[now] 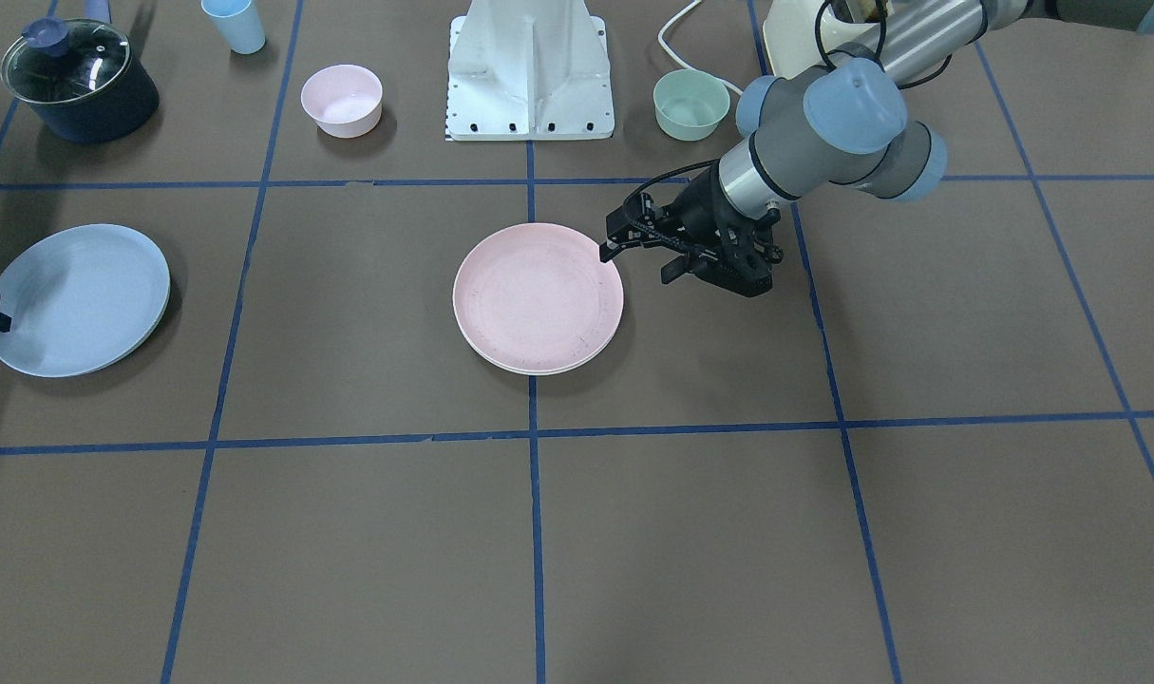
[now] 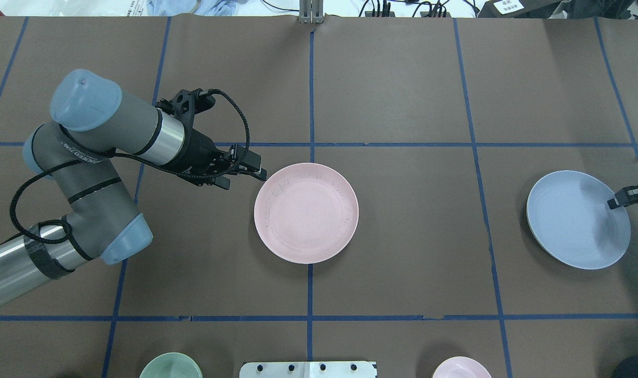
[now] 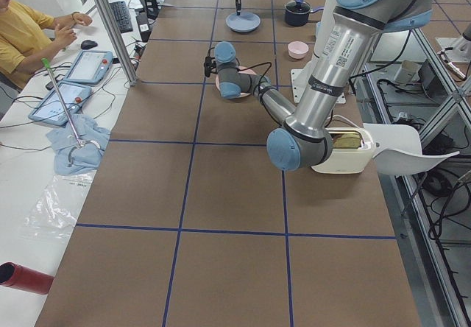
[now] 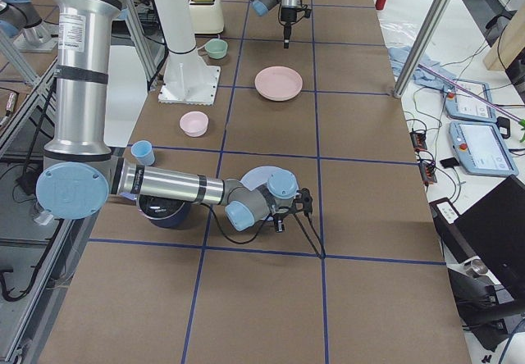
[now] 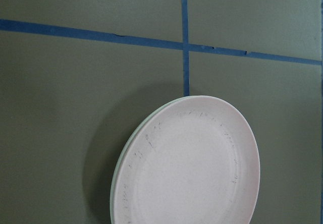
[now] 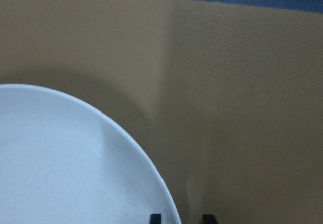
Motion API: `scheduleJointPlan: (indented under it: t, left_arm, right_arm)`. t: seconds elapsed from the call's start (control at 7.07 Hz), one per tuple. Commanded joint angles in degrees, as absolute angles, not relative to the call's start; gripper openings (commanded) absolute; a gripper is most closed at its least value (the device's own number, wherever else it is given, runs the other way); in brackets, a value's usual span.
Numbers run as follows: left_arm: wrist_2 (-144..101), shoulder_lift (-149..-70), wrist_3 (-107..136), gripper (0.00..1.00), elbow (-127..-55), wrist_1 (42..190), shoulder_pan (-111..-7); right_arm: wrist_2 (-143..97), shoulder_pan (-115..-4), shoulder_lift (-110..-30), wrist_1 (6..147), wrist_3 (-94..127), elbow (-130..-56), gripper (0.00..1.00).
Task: Stack three plates with pink and blue
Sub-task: 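Grasp the rim of the light blue plate with the right gripper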
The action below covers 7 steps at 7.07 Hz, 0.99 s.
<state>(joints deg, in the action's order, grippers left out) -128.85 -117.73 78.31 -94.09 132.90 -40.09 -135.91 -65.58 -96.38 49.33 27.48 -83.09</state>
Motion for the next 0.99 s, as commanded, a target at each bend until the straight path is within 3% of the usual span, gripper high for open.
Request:
scheduleJointPlan:
  t: [0.0,0.42,0.85]
  left_arm:
    - [-128.9,-117.5,78.3,1.0,-95.0,132.9,-40.5]
    - [-129.3,-117.2,78.1,1.0,-97.1,133.0,-42.9]
    - [-132.9,-115.7,76.0,1.0,-96.9,133.2,-50.1]
  right_arm:
    - [-137.7,-65.7,-97.1,49.1,27.8,-84.6,0.0]
    - [-141.3,-65.7,-98.4,49.0,40.2,-96.9,0.0]
    - [-138.3,-56.6,-83.9,48.8,65.4,-98.9,0.0]
